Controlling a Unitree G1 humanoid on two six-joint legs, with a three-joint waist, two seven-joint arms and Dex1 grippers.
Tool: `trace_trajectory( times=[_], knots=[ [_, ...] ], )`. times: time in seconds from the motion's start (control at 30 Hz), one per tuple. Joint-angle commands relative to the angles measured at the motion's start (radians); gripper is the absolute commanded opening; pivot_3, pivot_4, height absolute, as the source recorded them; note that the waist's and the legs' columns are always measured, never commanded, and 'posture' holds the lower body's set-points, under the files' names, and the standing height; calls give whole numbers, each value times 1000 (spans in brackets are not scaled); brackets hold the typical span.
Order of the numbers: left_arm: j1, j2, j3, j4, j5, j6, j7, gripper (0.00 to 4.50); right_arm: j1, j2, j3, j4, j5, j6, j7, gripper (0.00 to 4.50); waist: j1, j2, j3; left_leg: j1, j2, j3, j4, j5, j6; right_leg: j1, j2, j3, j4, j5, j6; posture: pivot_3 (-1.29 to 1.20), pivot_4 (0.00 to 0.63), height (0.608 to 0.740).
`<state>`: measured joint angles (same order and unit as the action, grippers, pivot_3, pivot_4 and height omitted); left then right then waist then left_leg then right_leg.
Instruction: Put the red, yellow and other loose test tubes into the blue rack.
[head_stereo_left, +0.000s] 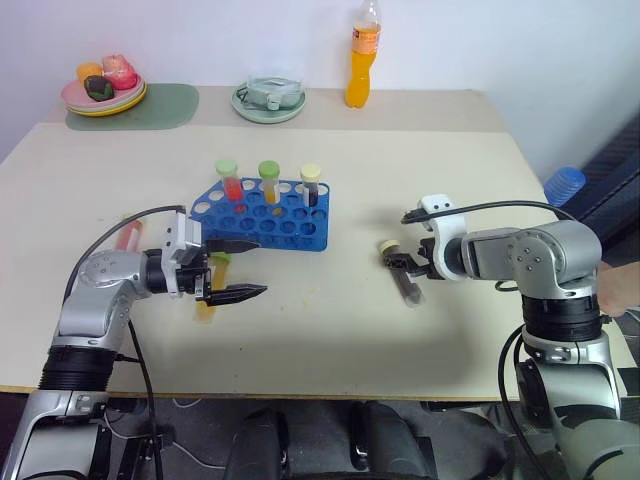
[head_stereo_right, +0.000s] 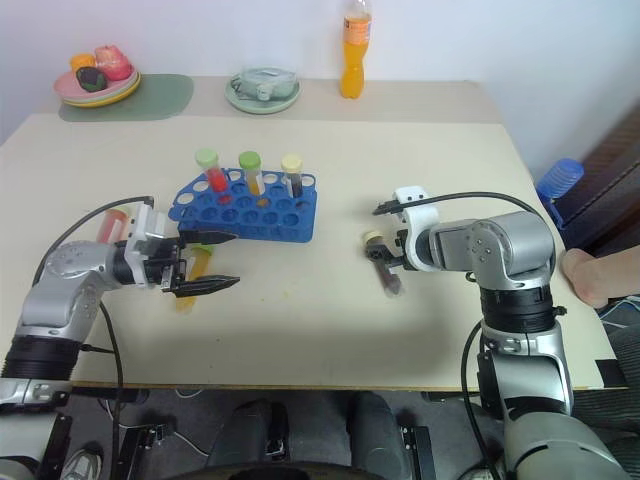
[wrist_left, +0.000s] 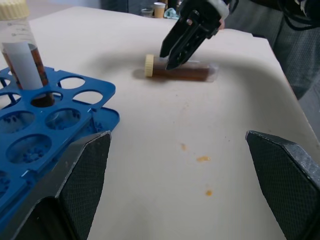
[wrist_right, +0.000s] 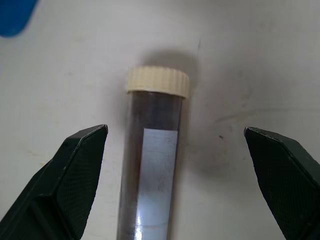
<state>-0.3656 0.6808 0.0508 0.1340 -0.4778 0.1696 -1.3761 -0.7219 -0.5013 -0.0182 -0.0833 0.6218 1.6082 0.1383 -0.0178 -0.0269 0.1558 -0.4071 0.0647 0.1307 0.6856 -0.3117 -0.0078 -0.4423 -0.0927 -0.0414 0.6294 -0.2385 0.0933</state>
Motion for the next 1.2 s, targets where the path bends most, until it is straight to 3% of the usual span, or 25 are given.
trace_trajectory(
  times=[0.03, 0.13, 0.3, 0.33, 0.6, 0.7, 0.8, 0.87, 1.03, 1.2],
  knots=[
    [7, 0, 2, -36, -3, 2, 10, 4423, -30, 3, 16, 18, -10, 6, -5, 4500, 0, 0, 0, 0, 0, 0, 0, 0, 0, 0, 0, 0, 0, 0, 0, 0, 150, 740],
    [21, -1, 1, -47, -2, 3, 18, 4500, -34, 23, 37, 31, -30, 6, -10, 3635, -3, -1, 0, 0, 0, 0, 0, 0, 0, 0, 0, 0, 0, 0, 0, 0, 150, 740],
    [31, -4, 2, -65, -3, 12, 31, 4500, -27, 25, 74, 18, -53, 6, -2, 1173, -2, -1, -1, 0, 0, 0, 0, 0, 0, 0, 0, 0, 0, 0, 0, 0, 150, 740],
    [34, -4, 3, -67, -4, 13, 33, 4500, -27, 21, 83, 12, -58, 6, 4, 893, -2, -1, -2, 0, 0, 0, 0, 0, 0, 0, 0, 0, 0, 0, 0, 0, 150, 740],
    [48, -1, 16, -74, -8, 21, 45, 4500, -2, -110, 202, -104, -98, -181, 160, 836, 2, -1, -2, 0, 0, 0, 0, 0, 0, 1, 0, 0, 0, 0, 0, 0, 150, 740],
    [56, 7, 27, -63, -6, 14, 47, 4500, 55, -110, 157, -208, -69, -413, 309, 836, 1, -1, -2, 0, 0, 0, 0, 0, 0, 0, 0, 0, 0, 0, 0, 0, 150, 740],
    [62, 8, 45, -41, -8, 7, 56, 4500, 140, -49, 104, -272, -28, -690, 479, 836, -2, 0, -1, 0, 1, -1, 0, 0, 0, 0, 2, 0, 0, 0, 0, 0, 150, 740],
    [65, 3, 55, -23, -12, 2, 61, 4500, 176, -7, 113, -248, -72, -849, 519, 836, 0, 0, -1, 0, 2, -1, 0, 0, 0, 0, 3, 0, 0, 0, 0, 0, 150, 740],
    [74, -26, 85, 22, -22, -19, 93, 4500, 172, 176, 139, -89, -233, -1204, 441, 836, 2, 0, -1, 1, 2, -1, 1, 1, -2, 1, 3, 0, 0, 0, 0, 0, 150, 740],
    [74, -47, 122, 59, -16, -48, 133, 4500, 128, 324, 180, 149, -350, -1523, 458, 836, 0, 0, -1, 0, 2, -1, 1, 5, -9, 0, 3, 0, 1, 0, 0, 0, 150, 740]
  ],
)
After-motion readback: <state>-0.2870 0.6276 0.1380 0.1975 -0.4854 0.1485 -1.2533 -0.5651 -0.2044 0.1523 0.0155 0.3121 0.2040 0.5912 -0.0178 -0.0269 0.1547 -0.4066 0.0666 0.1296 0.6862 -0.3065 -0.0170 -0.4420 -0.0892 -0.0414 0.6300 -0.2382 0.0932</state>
